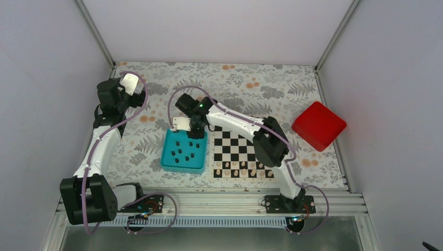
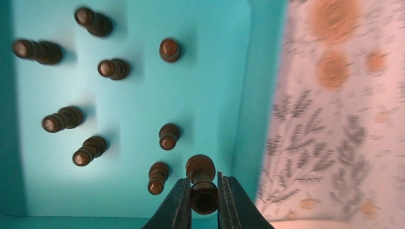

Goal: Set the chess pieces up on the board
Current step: Pick up the chess piece from the storage box, then place the chess piece on the chessboard.

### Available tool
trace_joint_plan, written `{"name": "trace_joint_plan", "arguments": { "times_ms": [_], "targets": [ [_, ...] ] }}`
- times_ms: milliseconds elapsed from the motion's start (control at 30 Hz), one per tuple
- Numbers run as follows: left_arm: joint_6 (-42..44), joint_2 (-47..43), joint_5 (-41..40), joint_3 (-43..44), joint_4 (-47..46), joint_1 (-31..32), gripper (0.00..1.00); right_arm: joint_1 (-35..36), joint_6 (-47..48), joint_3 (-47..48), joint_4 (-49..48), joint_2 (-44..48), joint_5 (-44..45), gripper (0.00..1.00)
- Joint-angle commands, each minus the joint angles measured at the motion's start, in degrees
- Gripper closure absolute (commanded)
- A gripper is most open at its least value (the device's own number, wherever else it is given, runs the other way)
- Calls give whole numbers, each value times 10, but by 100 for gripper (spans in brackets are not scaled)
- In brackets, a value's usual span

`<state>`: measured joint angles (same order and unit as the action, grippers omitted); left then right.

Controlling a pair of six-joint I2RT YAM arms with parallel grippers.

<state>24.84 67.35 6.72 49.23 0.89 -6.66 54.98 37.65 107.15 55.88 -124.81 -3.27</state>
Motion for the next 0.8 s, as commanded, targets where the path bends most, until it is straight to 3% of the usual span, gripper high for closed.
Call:
{"name": "trace_joint_plan", "arguments": {
  "times_ms": [0, 400, 767],
  "targets": [
    [2, 1, 9, -4, -17, -2, 0, -13, -8, 39, 19, 58, -1, 94],
    [1, 0, 9, -5, -18, -2, 0, -148, 8, 48, 22, 81, -6, 93],
    [1, -2, 10, -5, -15, -2, 0, -180, 19, -14, -6, 31, -23, 93]
  ]
}}
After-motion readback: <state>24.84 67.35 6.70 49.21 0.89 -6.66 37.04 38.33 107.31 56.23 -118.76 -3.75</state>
